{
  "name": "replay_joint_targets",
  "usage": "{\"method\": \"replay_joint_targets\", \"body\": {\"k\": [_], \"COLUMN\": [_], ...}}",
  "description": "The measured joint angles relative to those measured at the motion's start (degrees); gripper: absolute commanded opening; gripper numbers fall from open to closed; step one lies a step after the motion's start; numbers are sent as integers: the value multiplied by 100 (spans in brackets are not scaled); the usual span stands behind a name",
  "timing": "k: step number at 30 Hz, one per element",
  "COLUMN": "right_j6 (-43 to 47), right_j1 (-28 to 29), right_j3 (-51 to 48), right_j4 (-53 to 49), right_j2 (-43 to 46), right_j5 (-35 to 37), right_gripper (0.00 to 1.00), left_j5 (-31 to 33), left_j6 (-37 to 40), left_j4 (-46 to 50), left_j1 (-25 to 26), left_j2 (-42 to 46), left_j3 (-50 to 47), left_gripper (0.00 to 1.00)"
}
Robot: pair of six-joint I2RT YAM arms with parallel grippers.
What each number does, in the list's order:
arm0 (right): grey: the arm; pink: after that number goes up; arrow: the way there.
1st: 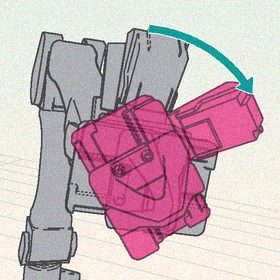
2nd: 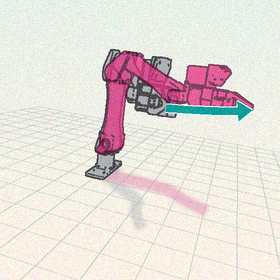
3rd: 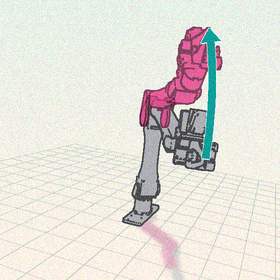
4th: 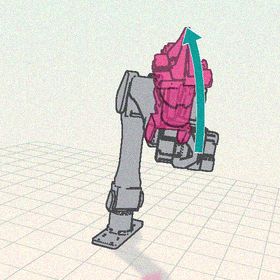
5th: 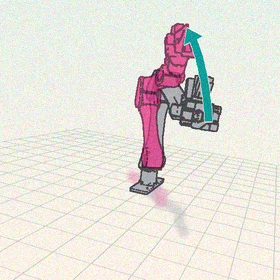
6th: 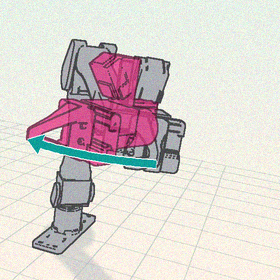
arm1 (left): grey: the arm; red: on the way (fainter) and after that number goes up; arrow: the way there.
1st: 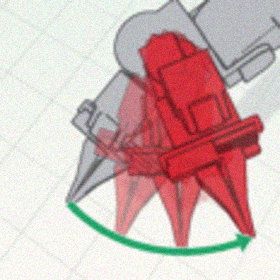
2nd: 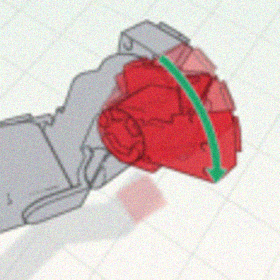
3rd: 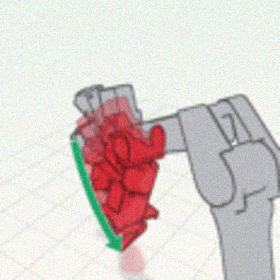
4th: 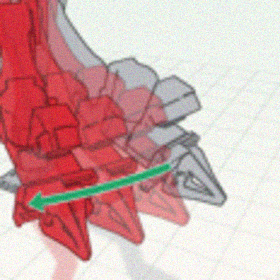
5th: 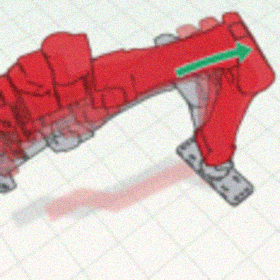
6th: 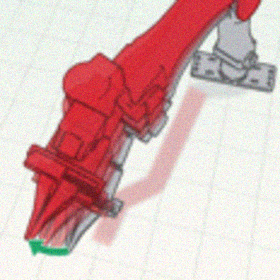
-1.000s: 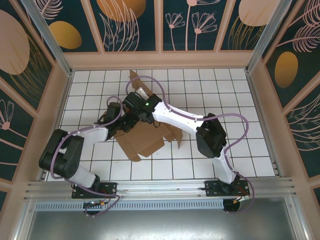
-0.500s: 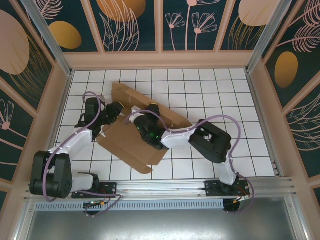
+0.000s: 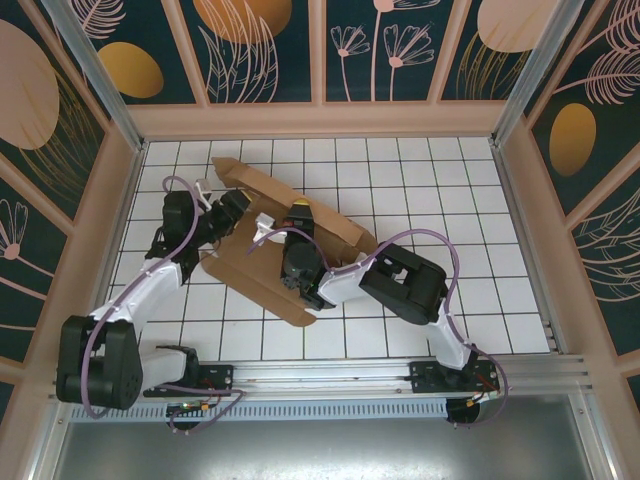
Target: Fold the paper box
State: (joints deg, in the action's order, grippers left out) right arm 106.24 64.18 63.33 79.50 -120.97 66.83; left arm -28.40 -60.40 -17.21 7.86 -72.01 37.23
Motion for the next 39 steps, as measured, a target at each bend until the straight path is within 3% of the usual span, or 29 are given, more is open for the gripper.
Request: {"method": "replay_joint_targets", "body": {"k": [15, 20, 28, 33, 39], "right_j6": [-177, -219, -363, -498, -656], "right_j1": [4, 4, 4, 4, 4], "right_j3": [0, 0, 4, 4, 4], "right_j4": [-127, -186, -341, -466, -658], "right_j2": [-11, -17, -20, -20, -20], "right_j5": [4, 7, 7, 2, 0], "right_gripper": [0, 0, 0, 0, 0], "left_j5": [-297, -490, -568, -570, -595], "left_j6": [-527, -929, -1213, -1259, -1397], "left_j4": [-2249, -3067, -3388, -3578, -3727], "left_j1": [0, 0, 0, 0, 2], "left_j2": [-164, -774, -1434, -1613, -1937], "left_j3": [-616, -592, -352, -120, 28], "left_gripper": [55, 57, 56, 52, 36]}}
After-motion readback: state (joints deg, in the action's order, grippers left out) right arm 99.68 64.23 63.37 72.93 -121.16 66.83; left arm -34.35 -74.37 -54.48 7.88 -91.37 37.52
